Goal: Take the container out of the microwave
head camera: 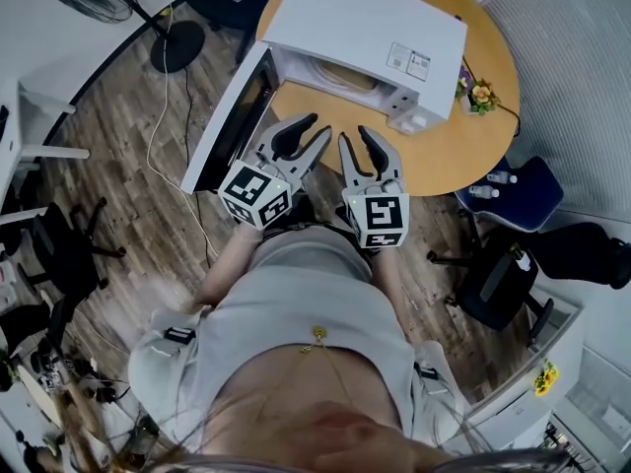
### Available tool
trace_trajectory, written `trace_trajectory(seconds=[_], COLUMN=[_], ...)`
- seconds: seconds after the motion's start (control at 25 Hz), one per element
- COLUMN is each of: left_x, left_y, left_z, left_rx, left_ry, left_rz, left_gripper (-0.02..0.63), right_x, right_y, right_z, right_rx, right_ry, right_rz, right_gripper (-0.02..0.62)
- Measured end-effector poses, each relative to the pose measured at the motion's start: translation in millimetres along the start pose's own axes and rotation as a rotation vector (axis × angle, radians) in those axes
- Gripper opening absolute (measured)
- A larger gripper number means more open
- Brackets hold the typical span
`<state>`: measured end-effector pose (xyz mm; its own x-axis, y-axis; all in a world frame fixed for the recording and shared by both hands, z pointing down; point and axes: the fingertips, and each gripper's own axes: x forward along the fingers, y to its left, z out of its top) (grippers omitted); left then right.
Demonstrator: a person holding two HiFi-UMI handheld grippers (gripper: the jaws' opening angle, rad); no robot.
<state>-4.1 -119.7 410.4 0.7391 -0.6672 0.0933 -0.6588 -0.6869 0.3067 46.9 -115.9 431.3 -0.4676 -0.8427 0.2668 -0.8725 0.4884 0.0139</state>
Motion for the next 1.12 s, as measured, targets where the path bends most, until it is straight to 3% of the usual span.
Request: trace_trajectory(seconds=[0.56,1.12], left_x=[11.3,23.6], left_y=[40.3,55.2], left_z=[11.5,6.5], left_rx=[-0.006,-0.018], left_ry=[0.006,0.022], left_rz=[-0.096,-0.103], left_gripper=[0.126,0.126], right_x=[41.4,57.7], right_y=[3.2,-8.8], right_z=[5.4,4.7], right_rx=[0.025,0.031], right_ry=[-0.009,0.005], right_rz=[-0.073,-0.098], right_gripper=[0.127,0.124])
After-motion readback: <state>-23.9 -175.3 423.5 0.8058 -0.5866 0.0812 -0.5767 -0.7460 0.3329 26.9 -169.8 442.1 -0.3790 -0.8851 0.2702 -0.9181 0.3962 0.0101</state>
